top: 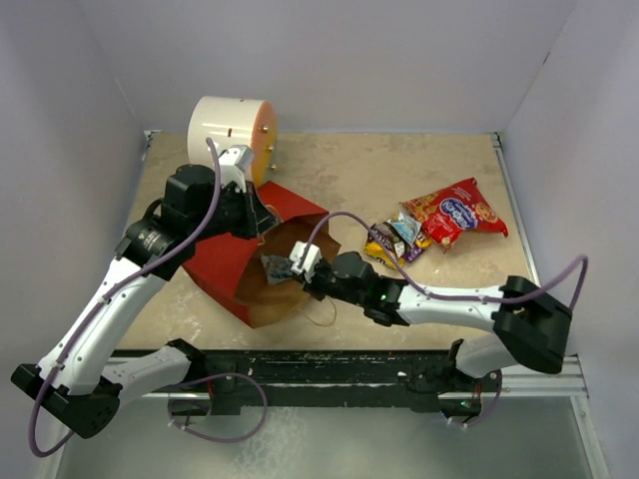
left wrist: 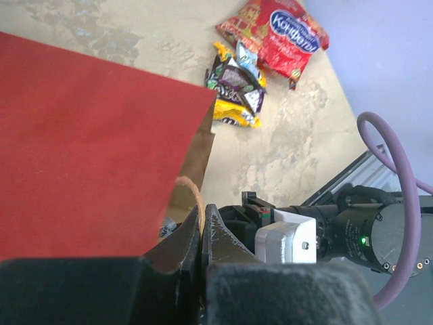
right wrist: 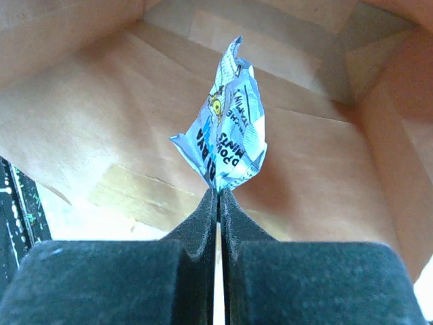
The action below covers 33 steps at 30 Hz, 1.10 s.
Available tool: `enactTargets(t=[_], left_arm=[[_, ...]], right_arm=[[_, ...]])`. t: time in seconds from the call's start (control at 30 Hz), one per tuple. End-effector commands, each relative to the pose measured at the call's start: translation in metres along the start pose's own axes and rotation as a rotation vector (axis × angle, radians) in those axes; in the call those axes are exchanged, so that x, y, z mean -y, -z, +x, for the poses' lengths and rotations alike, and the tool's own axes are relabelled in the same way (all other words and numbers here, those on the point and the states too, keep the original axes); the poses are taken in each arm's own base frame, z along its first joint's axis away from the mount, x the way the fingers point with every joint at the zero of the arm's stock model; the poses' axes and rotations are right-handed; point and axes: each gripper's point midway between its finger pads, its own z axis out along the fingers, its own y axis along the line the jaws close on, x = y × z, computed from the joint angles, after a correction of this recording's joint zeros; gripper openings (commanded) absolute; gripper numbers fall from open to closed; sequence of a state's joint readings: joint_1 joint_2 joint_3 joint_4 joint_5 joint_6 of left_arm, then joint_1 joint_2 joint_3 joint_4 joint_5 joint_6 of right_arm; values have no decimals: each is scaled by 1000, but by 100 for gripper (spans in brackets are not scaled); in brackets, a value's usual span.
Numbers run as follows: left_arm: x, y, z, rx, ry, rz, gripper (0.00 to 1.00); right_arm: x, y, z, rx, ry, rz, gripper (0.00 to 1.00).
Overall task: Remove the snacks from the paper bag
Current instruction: Take out the snack from the paper bag, then adjust the paper bag at the center of the board.
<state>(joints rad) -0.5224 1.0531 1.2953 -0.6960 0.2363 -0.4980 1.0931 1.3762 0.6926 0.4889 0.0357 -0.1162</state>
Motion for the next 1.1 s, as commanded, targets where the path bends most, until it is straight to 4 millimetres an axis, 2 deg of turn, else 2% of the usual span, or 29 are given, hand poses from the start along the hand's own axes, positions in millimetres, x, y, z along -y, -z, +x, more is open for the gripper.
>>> enactTargets(t=[0.0,0.17,0.3,0.37,0.47,0.57,0.67,0.77,0.97,1.07], left_arm=[[28,14,-39,118,23,82,0],[40,17,-53,124,61,106,0],[42,13,-62,139,133,91,0],[43,9,-66,143,171,92,0],[46,1,-68,138,227,107,0],[52,-4,-72,143,265,143,0],[51,-6,-74,158,273,140,0],[40,-6,-71,163,280,86,0],[-1,-6,-38,129,310,-77,0],[-24,5,-20,108,316,-182,0]], right_arm=[[19,32,-14,-6,-8,92,0],[32,81,-34,7,-63,151,0],[47,124,-45,12,-81,226,0],[57,147,-58,34,-93,267,0],[77,179,-71,34,-92,370,0],[100,199,-82,6,-60,484,0],[119,204,-95,-15,-25,572,0],[145,202,-110,-9,-37,630,0],[192,185,-122,12,-81,648,0],[213,178,-121,2,-117,655,0]])
